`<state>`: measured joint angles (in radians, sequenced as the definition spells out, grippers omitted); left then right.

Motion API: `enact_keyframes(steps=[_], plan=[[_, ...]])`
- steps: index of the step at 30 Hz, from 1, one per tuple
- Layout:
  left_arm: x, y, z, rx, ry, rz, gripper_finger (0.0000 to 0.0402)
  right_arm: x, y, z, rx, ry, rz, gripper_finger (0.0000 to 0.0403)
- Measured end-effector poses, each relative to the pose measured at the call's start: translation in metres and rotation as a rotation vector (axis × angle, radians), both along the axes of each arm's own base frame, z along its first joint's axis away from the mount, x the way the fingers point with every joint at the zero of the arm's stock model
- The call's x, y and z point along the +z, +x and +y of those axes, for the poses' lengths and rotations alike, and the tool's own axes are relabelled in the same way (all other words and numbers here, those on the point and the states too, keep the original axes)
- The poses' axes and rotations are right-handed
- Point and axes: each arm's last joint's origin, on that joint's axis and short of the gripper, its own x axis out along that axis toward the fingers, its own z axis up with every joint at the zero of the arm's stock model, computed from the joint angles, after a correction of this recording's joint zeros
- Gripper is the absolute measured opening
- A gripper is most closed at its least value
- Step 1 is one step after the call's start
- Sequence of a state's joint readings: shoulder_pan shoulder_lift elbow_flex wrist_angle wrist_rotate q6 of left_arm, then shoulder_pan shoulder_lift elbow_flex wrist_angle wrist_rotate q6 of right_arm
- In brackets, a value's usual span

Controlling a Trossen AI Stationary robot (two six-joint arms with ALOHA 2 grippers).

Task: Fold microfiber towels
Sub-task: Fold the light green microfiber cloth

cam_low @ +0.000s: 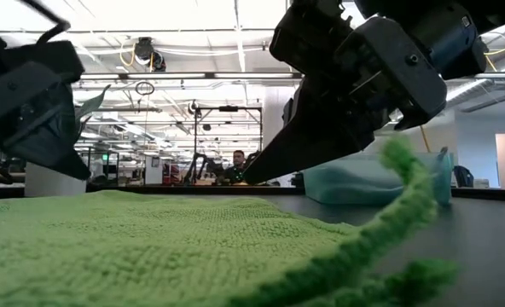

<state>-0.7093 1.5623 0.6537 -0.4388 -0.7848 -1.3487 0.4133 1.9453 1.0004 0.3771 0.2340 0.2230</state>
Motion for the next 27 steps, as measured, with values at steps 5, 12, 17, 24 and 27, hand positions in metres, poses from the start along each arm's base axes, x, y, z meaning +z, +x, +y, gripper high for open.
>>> enact_keyframes(steps=[5,12,17,24,27], plan=[[-0.008,0.007,0.001,-0.025,0.005,-0.011,0.0003,0.0,0.0,0.0,0.0,0.0,0.0,0.0],[-0.026,0.001,0.016,0.041,-0.007,0.056,0.0003,0.0,0.0,0.0,0.0,0.0,0.0,0.0],[-0.024,-0.003,0.018,0.046,-0.003,0.074,0.0004,0.0,0.0,0.0,0.005,-0.008,-0.001,0.0],[-0.006,0.005,0.003,-0.024,-0.008,-0.062,0.0003,0.001,0.0,0.0,0.016,-0.019,-0.009,0.0],[-0.007,0.013,0.0,-0.048,-0.012,-0.099,0.0002,0.001,0.0,0.0,0.016,-0.019,-0.01,0.0]])
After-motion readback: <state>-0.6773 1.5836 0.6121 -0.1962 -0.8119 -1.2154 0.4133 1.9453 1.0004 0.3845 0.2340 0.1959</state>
